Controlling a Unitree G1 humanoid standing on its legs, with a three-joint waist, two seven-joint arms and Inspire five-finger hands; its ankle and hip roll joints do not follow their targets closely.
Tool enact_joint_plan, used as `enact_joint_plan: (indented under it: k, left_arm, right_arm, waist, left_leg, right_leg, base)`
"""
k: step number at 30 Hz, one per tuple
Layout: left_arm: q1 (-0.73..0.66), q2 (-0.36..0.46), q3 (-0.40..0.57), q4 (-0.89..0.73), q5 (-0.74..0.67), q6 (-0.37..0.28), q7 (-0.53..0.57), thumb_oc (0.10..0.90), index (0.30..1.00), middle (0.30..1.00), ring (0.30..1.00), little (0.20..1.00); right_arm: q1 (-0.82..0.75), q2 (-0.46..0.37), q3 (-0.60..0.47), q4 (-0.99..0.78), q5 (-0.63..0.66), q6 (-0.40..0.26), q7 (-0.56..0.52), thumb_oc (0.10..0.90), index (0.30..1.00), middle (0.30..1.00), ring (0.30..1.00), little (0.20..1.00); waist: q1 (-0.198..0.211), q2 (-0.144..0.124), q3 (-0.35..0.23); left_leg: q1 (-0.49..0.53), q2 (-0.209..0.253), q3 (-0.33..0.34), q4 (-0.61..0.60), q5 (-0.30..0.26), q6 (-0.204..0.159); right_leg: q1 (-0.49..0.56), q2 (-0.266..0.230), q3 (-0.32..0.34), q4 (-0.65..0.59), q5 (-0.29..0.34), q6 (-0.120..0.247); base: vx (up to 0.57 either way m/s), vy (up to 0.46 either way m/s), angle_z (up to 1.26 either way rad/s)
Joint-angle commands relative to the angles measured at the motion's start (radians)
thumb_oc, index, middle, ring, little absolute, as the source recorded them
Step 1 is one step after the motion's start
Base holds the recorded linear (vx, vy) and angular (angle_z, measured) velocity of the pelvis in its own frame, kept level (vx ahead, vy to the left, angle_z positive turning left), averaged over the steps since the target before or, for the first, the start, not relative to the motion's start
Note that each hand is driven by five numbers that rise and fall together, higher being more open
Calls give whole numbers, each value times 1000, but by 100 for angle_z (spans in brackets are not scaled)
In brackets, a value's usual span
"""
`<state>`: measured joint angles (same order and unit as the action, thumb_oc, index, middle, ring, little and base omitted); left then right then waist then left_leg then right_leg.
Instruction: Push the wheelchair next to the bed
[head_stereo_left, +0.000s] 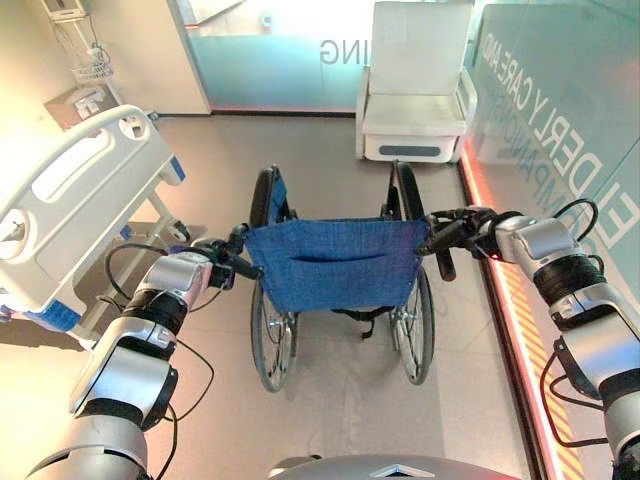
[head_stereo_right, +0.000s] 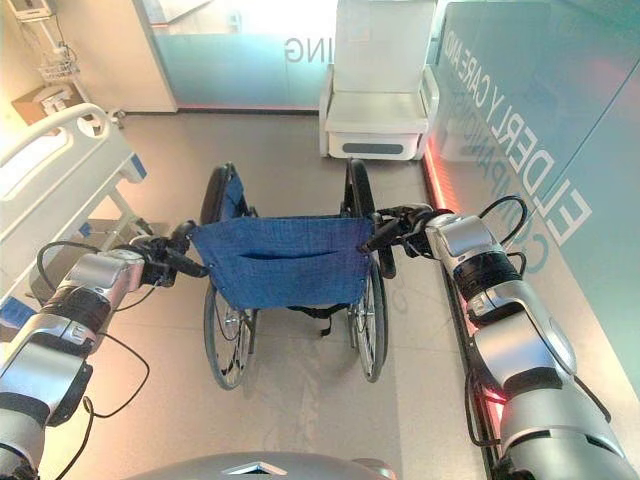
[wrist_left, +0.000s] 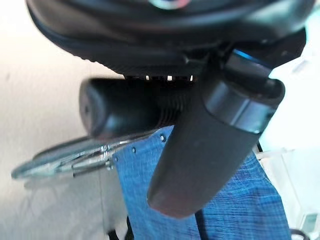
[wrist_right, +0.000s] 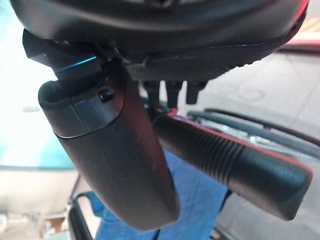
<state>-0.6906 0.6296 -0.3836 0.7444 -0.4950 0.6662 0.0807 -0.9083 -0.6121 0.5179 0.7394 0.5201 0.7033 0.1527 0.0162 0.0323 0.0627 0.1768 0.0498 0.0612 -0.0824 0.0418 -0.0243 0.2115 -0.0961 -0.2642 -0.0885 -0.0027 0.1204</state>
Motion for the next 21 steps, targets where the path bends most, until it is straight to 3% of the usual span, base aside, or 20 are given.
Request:
enact_joint_plan:
  k: [1, 2, 12, 14, 16, 19, 20, 21]
  left_arm:
    - [12, 41, 26, 66, 24, -39, 76, 800, 900, 900, 900, 900]
    - [24, 39, 31, 60, 29, -48, 85, 800, 900, 900, 900, 900]
    - [56, 7, 40, 36, 28, -119, 147, 800, 900, 900, 900, 900]
    - [61, -5, 41, 29, 28, -130, 166, 800, 900, 900, 900, 900]
    - [76, -24, 43, 22, 34, -145, 190, 800, 900, 900, 900, 900]
    - [86, -32, 46, 23, 40, -152, 188, 800, 900, 900, 900, 900]
    - [98, -41, 49, 21, 46, -160, 188, 800, 900, 900, 900, 900]
    - [102, -43, 50, 19, 47, -162, 188, 800, 900, 900, 900, 900]
  right_arm:
    - [23, 39, 69, 77, -69, 101, 129, 800, 900, 900, 900, 900]
    - [29, 29, 78, 80, -141, 108, 160, 800, 900, 900, 900, 900]
    - [60, 54, 80, 136, -218, 153, 182, 800, 900, 900, 900, 900]
    - [76, 81, 73, 159, -164, 152, 145, 800, 900, 900, 900, 900]
    - [106, 127, 43, 173, 81, 147, 29, 800, 900, 900, 900, 900]
    - [132, 162, 13, 181, 210, 129, -57, 800, 900, 900, 900, 900]
    - [159, 189, -11, 171, 363, 101, -156, 800, 900, 900, 900, 900]
    - [168, 200, -23, 170, 433, 90, -200, 800, 900, 900, 900, 900]
  waist:
    - [51, -37, 40]
    - [51, -38, 40]
    - [56, -38, 46]
    - [58, -36, 48]
    - [61, -32, 53]
    - [62, -30, 54]
    - [61, -26, 55]
    - [61, -24, 55]
  left_leg:
    - [-11, -115, 27, 12, -61, 33]
    - [-11, -114, 28, 10, -60, 33]
    - [-9, -113, 27, 6, -59, 34]
    - [-9, -113, 27, 7, -59, 34]
    - [-8, -112, 24, 7, -59, 36]
    - [-10, -112, 24, 8, -59, 37]
    - [-11, -113, 24, 8, -58, 37]
    - [-11, -113, 23, 8, -58, 37]
  right_leg:
    - [-31, 51, 6, 51, -39, -54]
    - [-31, 51, 5, 50, -39, -54]
    - [-28, 53, 6, 47, -40, -56]
    - [-27, 52, 6, 48, -40, -57]
    - [-26, 50, 4, 49, -40, -60]
    - [-27, 50, 5, 50, -41, -63]
    - [-28, 50, 4, 49, -39, -63]
    - [-28, 50, 4, 48, -39, -63]
  base:
    - [0, 0, 0]
    - [0, 0, 0]
    - [0, 0, 0]
    - [0, 0, 0]
    - [0, 0, 0]
    - [0, 0, 0]
    - [0, 0, 0]
    - [0, 0, 0]
